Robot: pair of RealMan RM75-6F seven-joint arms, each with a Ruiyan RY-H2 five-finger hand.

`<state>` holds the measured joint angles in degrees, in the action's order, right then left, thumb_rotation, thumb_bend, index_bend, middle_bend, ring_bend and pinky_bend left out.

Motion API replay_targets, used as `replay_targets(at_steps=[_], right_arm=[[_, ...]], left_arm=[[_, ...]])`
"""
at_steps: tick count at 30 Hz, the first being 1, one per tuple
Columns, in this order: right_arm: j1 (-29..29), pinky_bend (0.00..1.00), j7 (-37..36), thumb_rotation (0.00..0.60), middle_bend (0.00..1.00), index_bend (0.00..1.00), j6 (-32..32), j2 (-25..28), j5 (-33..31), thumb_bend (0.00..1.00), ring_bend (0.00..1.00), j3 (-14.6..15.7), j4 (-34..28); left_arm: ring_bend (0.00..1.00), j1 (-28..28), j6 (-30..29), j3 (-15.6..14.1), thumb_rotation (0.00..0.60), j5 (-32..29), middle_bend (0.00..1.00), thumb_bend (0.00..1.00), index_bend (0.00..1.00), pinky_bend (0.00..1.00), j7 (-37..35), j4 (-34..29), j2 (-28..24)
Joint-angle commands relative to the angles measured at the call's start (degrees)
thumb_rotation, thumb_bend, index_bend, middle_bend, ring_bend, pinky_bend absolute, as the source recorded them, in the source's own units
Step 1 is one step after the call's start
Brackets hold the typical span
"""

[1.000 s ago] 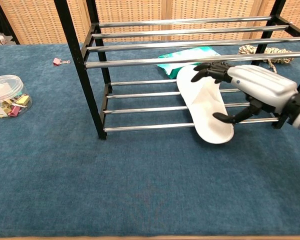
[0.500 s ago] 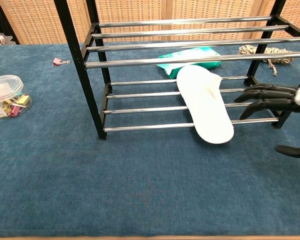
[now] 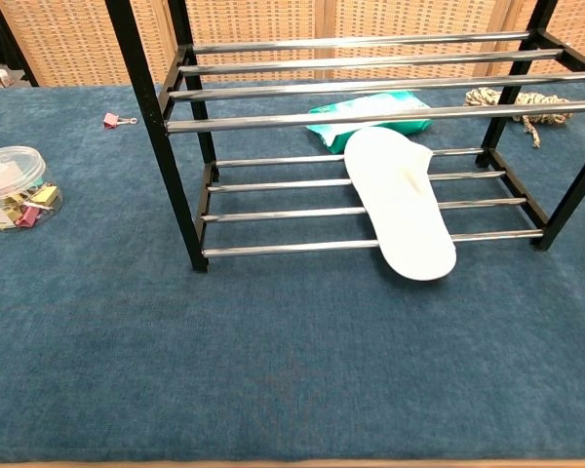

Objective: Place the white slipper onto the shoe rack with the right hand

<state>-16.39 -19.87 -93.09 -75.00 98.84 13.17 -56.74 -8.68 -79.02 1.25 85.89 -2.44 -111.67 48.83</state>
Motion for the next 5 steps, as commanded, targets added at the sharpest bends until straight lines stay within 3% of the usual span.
replay_targets(at_steps=[1,3,5], right_arm=[[4.85,0.16,-2.36,0.600,0.13,0.26,-1.28,2.27,-5.26,0.35,0.09,-2.17,-1.91],[6.67,0.14,-3.32,0.600,0.11,0.24,-0.68,3.54,-8.21,0.34,0.09,-3.37,-4.50],[7.70,0.09,-3.16,0.600,0.07,0.21,0.38,4.89,-10.72,0.27,0.06,-4.36,-7.55]], left_arm=[[0.00,0.41,-0.60,-0.23,0.600,0.50,0.00,0.00,0.00,0.00,0.08,-0.16,-0.17],[0.00,0.51,-0.60,-0.42,0.600,0.70,0.00,0.00,0.00,0.00,0.52,-0.25,-0.17],[0.00,0.45,-0.34,-0.57,0.600,0.84,0.00,0.00,0.00,0.00,0.75,-0.32,-0.15]])
